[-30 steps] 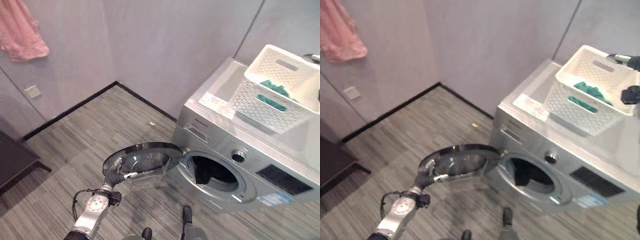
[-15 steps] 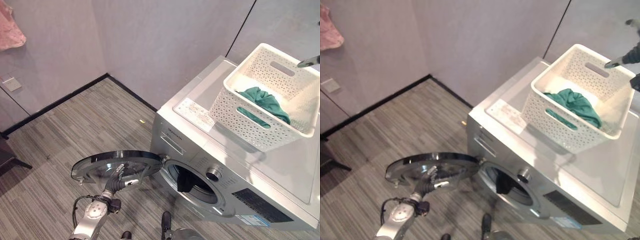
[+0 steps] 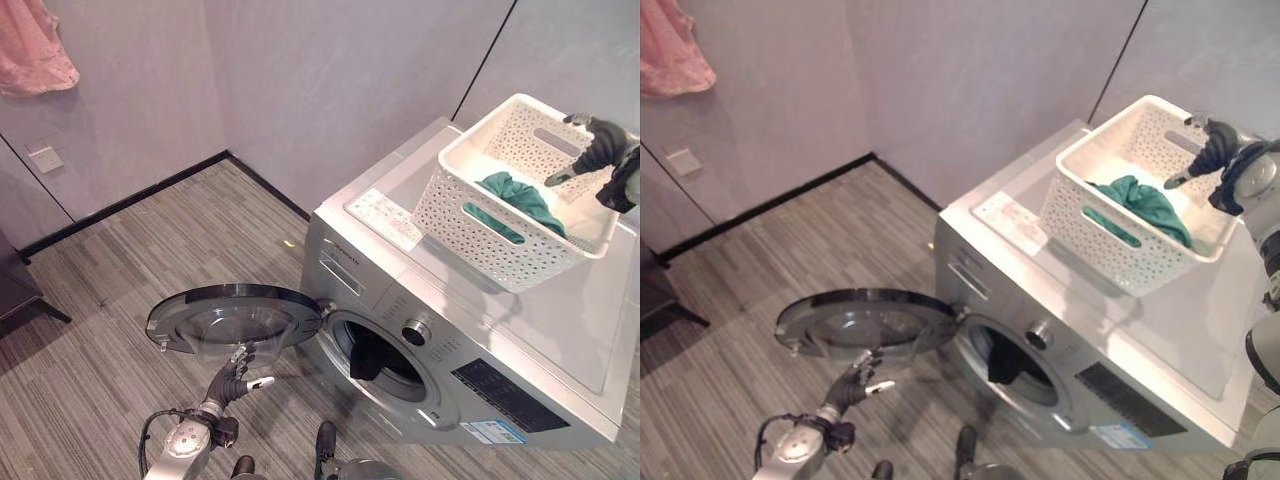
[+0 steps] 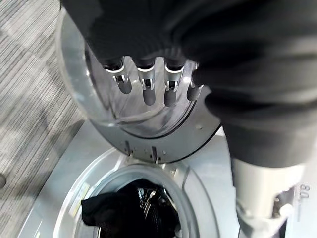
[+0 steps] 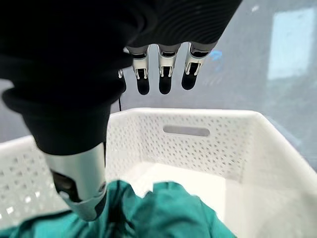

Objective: Grab the laundry basket,head to the washer,open it,put in the laundry and shut it.

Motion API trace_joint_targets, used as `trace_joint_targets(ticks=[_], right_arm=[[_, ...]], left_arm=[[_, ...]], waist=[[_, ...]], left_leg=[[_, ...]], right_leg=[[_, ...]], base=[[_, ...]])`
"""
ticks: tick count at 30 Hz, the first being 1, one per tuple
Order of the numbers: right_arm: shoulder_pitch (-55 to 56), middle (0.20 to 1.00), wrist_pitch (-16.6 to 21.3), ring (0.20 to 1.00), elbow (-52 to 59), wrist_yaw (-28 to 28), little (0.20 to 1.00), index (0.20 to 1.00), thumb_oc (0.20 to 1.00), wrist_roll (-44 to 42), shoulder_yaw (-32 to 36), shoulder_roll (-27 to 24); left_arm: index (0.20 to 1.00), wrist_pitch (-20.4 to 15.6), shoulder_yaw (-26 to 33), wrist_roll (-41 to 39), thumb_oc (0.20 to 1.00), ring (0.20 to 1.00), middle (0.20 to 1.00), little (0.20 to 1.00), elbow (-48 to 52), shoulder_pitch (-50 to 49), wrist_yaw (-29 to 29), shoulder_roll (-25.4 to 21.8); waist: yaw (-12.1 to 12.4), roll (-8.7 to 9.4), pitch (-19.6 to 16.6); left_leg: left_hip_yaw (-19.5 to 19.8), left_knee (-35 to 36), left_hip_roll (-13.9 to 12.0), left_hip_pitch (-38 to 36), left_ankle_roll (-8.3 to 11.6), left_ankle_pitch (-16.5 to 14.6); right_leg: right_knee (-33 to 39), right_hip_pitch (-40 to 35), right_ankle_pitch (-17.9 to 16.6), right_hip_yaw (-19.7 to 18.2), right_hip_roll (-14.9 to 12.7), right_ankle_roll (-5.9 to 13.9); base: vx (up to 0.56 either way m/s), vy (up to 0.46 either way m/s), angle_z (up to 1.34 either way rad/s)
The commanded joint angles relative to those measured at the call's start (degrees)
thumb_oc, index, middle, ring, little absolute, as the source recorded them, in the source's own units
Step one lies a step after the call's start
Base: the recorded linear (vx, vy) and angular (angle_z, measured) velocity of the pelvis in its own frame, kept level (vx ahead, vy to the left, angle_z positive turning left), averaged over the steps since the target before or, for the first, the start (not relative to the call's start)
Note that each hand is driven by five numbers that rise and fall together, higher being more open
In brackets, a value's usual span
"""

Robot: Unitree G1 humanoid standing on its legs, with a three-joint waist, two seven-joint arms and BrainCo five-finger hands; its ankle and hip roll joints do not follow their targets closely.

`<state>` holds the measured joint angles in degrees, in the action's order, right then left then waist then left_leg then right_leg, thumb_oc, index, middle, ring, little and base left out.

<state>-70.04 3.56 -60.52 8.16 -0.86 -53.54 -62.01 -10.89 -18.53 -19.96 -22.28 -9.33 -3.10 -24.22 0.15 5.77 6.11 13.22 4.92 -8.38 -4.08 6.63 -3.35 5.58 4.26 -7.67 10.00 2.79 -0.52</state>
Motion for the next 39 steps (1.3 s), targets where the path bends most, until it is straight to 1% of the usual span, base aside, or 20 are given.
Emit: trace_joint_targets(ticks=[1, 5, 8, 9, 13, 19, 21, 23, 27, 29, 30, 31, 32, 33, 35, 38, 39], right_arm=[[-6.3, 1.000, 0.0, 1.000, -2.3, 0.7, 1.000, 1.000, 1.000, 1.9, -4.2, -4.1], [-4.8, 1.000, -0.1, 1.000, -1.6, 1.4, 1.000, 1.000, 1.000, 3.0, -4.3, -4.2], [-3.0, 1.000, 0.1, 1.000, -1.2, 1.5, 1.000, 1.000, 1.000, 3.1, -3.1, -3.7], [-2.4, 1.000, 0.0, 1.000, -1.0, 1.6, 1.000, 1.000, 1.000, 3.4, -2.8, -3.3], [-2.2, 1.000, -0.1, 1.000, -0.1, 3.0, 1.000, 1.000, 1.000, 3.2, -3.8, -2.4], [2.2, 1.000, -0.4, 1.000, 0.8, 5.8, 1.000, 1.000, 1.000, 4.1, -3.8, -0.6], [7.6, 1.000, -0.5, 1.000, -0.9, 7.6, 1.000, 1.000, 1.000, 5.9, -2.5, 2.0], [10.2, 1.000, -0.6, 1.000, -1.2, 8.9, 1.000, 1.000, 1.000, 6.5, -2.1, 2.8], [21.1, 1.000, -1.5, 1.000, 1.4, 13.8, 1.000, 1.000, 1.000, 4.7, 1.3, 5.3], [28.5, 1.000, -3.2, 1.000, 11.2, 19.0, 1.000, 1.000, 1.000, -1.4, 3.5, 6.6], [29.6, 1.000, -3.7, 1.000, 14.7, 20.6, 1.000, 1.000, 1.000, -3.5, 3.3, 6.7], [31.6, 0.200, -5.0, 0.200, 22.1, 22.8, 0.200, 0.200, 0.200, -7.8, 3.0, 5.6], [31.7, 0.200, -5.0, 0.200, 22.2, 22.8, 0.200, 0.200, 0.200, -7.8, 3.0, 5.6], [31.7, 0.200, -6.0, 0.200, 27.7, 23.9, 0.200, 0.200, 0.200, -12.2, 1.6, 5.5], [31.1, 0.200, -6.1, 0.200, 29.0, 23.1, 0.200, 0.200, 0.200, -14.0, 1.4, 5.5], [26.2, 0.200, -4.0, 0.200, 25.3, 16.7, 0.200, 0.200, 0.200, -10.6, 2.8, 5.9], [24.0, 0.200, -3.2, 0.200, 21.7, 13.2, 0.200, 0.200, 0.200, -8.7, 4.7, 6.2]], left_arm=[[1.000, -1.8, 0.3, -1.5, 1.000, 1.000, 1.000, 1.000, 4.0, 2.2, -1.1, -2.0], [1.000, -1.8, 0.4, -2.3, 1.000, 1.000, 1.000, 1.000, 4.4, 1.8, -1.3, -1.8], [1.000, -1.7, 0.2, -1.9, 1.000, 1.000, 1.000, 1.000, 4.4, 1.7, -1.6, -1.9], [1.000, -1.6, 0.2, -2.0, 1.000, 1.000, 1.000, 1.000, 4.6, 1.6, -1.7, -2.1], [1.000, -1.2, -0.2, -2.1, 1.000, 1.000, 1.000, 1.000, 4.8, 1.8, -1.8, -2.4], [1.000, -0.8, -0.5, -1.8, 1.000, 1.000, 1.000, 1.000, 5.4, 1.6, -2.5, -2.8], [1.000, -0.5, -1.2, -1.7, 1.000, 1.000, 1.000, 1.000, 6.3, 1.5, -3.2, -3.0], [1.000, -0.4, -1.5, -1.7, 1.000, 1.000, 1.000, 1.000, 6.7, 1.3, -3.7, -3.1], [1.000, -0.4, -2.2, -2.6, 1.000, 1.000, 1.000, 1.000, 7.2, 1.2, -4.7, -2.3], [1.000, -0.2, -3.0, -2.4, 1.000, 1.000, 1.000, 1.000, 6.7, 1.8, -5.2, -1.8], [1.000, -0.2, -3.3, -2.4, 1.000, 1.000, 1.000, 1.000, 6.5, 2.0, -5.4, -1.7], [1.000, -0.3, -3.8, -2.2, 1.000, 1.000, 1.000, 1.000, 5.9, 2.4, -5.4, -1.4], [1.000, -0.3, -3.8, -2.2, 1.000, 1.000, 1.000, 1.000, 5.9, 2.4, -5.4, -1.4], [1.000, -0.3, -4.1, -2.4, 1.000, 1.000, 1.000, 1.000, 5.3, 3.1, -5.2, -1.0], [1.000, -0.4, -3.9, -2.8, 1.000, 1.000, 1.000, 1.000, 5.7, 3.4, -5.0, -0.8], [1.000, -0.2, -2.6, -2.6, 1.000, 1.000, 1.000, 1.000, 5.8, 3.1, -3.5, -1.4], [1.000, 0.0, -1.7, -2.5, 1.000, 1.000, 1.000, 1.000, 5.7, 2.6, -3.0, -1.6]], waist=[[1.6, 1.80, -0.3], [2.2, 1.85, 0.1], [2.6, 1.76, 0.4], [2.8, 1.66, 0.6], [3.2, 1.91, 1.0], [3.8, 2.43, 1.7], [5.2, 2.19, 3.1], [5.8, 1.96, 3.6], [6.8, 1.05, 5.7], [6.6, 0.82, 6.4], [6.4, 0.88, 6.5], [5.9, 0.90, 6.4], [5.9, 0.89, 6.4], [5.2, 1.11, 6.2], [4.8, 1.19, 5.9], [4.0, 1.78, 4.5], [3.8, 1.95, 4.0]], left_leg=[[-2.2, -0.4, -6.2, -1.5, 1.93, 8.4], [-1.6, -0.4, -7.0, -0.8, 2.43, 10.5], [-1.3, -0.3, -7.5, -0.1, 2.74, 12.0], [-1.1, -0.3, -7.7, 0.3, 2.90, 13.0], [-1.0, -0.4, -8.2, 1.3, 3.21, 14.9], [-0.9, -0.9, -8.9, 1.7, 3.31, 16.2], [-0.4, -1.8, -9.2, 3.2, 3.23, 17.5], [-0.2, -1.9, -9.3, 3.9, 3.20, 18.1], [0.0, -2.0, -9.3, 6.2, 3.26, 19.7], [-0.4, -1.8, -9.3, 6.9, 3.31, 19.9], [-0.6, -1.6, -9.3, 7.0, 3.34, 19.9], [-1.3, -1.2, -9.3, 6.6, 3.50, 19.7], [-1.3, -1.1, -9.3, 6.6, 3.50, 19.7], [-2.1, -0.8, -9.3, 6.0, 3.64, 19.4], [-2.7, -0.6, -9.3, 5.3, 3.73, 19.2], [-3.6, -0.3, -9.2, 3.4, 3.59, 18.0], [-4.0, -0.3, -9.1, 2.7, 3.50, 17.5]], right_leg=[[-1.2, -2.6, 8.2, -0.6, -4.1, 5.26], [-1.5, -2.6, 9.1, 0.3, -3.5, 4.68], [-1.8, -2.6, 9.7, 1.1, -3.1, 4.31], [-1.9, -2.6, 9.8, 1.5, -3.0, 4.18], [-1.8, -2.5, 10.3, 2.0, -2.5, 3.78], [-2.1, -2.5, 10.7, 2.0, -1.7, 3.46], [-2.4, -1.8, 11.0, 2.5, -1.5, 3.17], [-2.4, -1.4, 11.1, 2.8, -1.5, 3.16], [-2.4, 0.1, 11.0, 3.5, -1.6, 3.26], [-2.5, 1.2, 10.8, 3.4, -1.8, 3.40], [-2.5, 1.3, 10.7, 3.3, -1.8, 3.47], [-2.5, 1.4, 10.6, 3.0, -1.8, 3.58], [-2.5, 1.4, 10.6, 2.9, -1.8, 3.58], [-2.6, 1.3, 10.5, 2.7, -2.0, 3.70], [-2.7, 0.9, 10.5, 2.5, -2.0, 3.83], [-2.4, -0.6, 10.2, 1.8, -2.2, 4.16], [-2.2, -1.2, 10.1, 1.6, -2.2, 4.24]], base=[[0.03, -0.070, 0.10], [0.04, -0.080, 0.11], [0.04, -0.072, 0.12], [0.05, -0.079, 0.22], [0.05, -0.063, 0.19], [0.04, -0.066, 0.07], [0.01, -0.095, 0.03], [0.00, -0.043, 0.07], [-0.01, -0.024, 0.12], [-0.01, -0.004, 0.09], [0.01, 0.016, -0.18], [0.01, 0.021, -0.17], [0.02, 0.050, -0.16], [0.02, 0.044, -0.08], [0.04, 0.045, -0.27], [0.07, 0.058, -0.12], [0.07, 0.065, 0.00]])
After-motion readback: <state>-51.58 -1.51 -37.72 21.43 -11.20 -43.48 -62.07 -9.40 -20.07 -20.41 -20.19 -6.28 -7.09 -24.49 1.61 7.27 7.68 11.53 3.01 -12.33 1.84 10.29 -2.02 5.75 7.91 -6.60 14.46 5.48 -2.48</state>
